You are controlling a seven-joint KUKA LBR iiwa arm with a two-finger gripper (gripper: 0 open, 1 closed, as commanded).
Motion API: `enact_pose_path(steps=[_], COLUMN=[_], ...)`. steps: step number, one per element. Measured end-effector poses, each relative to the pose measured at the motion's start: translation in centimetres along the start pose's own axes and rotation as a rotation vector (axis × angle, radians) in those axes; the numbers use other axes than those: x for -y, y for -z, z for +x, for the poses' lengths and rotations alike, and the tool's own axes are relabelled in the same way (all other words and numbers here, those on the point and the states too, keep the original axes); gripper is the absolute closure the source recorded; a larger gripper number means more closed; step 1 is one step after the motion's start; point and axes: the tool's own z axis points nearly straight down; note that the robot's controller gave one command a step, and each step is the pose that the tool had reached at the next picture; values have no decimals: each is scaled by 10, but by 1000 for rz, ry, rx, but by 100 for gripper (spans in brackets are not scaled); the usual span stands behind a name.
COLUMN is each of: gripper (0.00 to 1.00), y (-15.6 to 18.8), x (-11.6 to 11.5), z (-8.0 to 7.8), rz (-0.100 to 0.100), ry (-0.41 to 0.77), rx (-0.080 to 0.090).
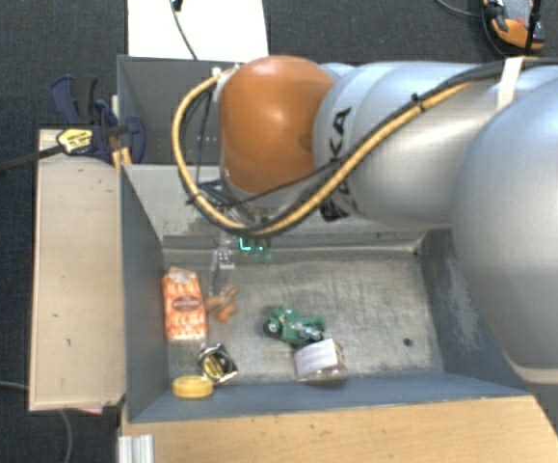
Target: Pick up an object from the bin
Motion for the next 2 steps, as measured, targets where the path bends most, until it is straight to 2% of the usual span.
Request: enact_pose_path(steps=[1, 2], gripper=[0, 0], y=[5, -24], x=[1, -3], z=[-2, 7], rz=[-2, -4], ry=[-5, -235], rx=[8, 12])
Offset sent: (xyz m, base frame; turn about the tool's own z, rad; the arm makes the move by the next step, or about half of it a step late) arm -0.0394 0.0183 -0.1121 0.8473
